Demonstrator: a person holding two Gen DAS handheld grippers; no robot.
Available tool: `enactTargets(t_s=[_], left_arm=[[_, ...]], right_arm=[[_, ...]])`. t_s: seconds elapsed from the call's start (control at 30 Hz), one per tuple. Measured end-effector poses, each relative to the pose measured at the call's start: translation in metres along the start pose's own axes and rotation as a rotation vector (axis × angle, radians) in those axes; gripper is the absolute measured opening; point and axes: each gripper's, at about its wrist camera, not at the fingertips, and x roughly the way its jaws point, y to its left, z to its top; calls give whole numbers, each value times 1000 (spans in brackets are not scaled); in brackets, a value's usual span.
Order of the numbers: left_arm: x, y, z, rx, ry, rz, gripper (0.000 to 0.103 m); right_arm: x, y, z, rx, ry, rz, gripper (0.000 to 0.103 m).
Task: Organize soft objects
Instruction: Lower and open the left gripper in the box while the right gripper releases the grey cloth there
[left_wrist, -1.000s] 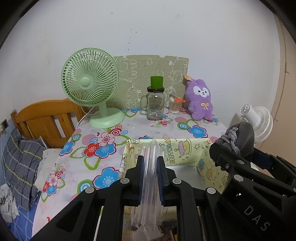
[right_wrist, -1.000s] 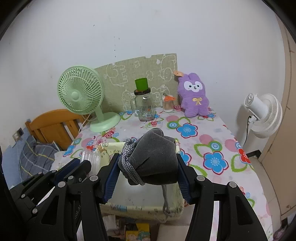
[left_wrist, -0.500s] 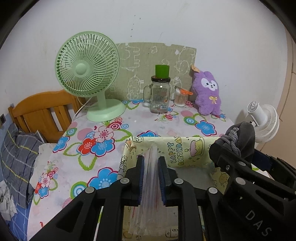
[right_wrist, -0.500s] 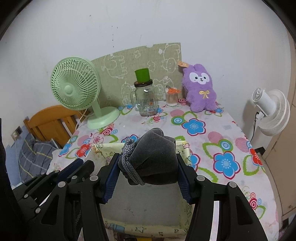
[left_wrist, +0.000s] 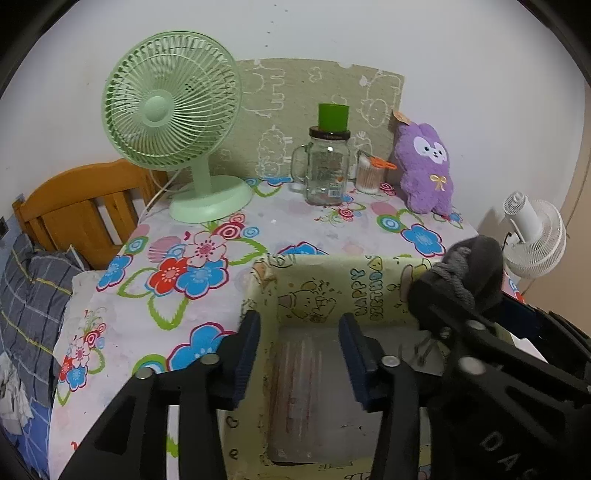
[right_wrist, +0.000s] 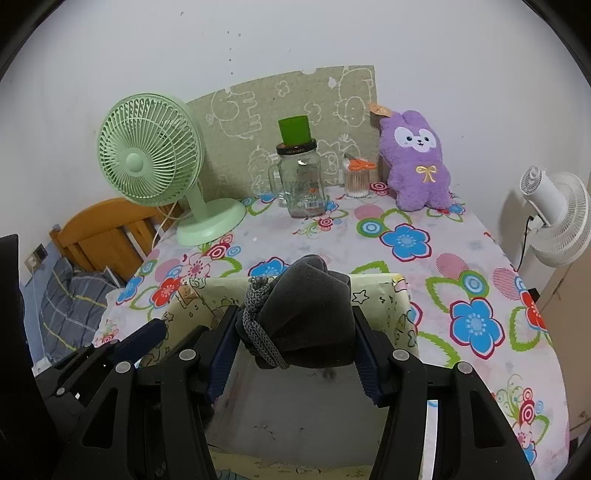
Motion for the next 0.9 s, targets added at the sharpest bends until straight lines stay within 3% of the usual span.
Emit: enactTargets(t_s=[0.1, 0.17, 0.27, 0.4, 0.57, 0.9], left_arm=[[1, -3, -1, 13, 2, -4, 57], [2, -3, -1, 11, 5, -13, 61], [0, -4, 0, 9, 4, -20, 64], [-3, -6, 0, 14, -1, -18, 69], [-14, -10, 0, 20, -25, 7, 84], [-40, -15, -2, 24, -62, 8, 90]], right_arm=[[5, 1, 0, -2, 15, 13, 64], [7, 0, -1, 0, 15, 17, 79], [4, -2, -1, 14, -1, 6, 91], [1, -4, 0, 20, 0, 7, 93], [-9, -5, 0, 16, -21, -9, 95], [-40, -5, -2, 16, -69, -25, 97]])
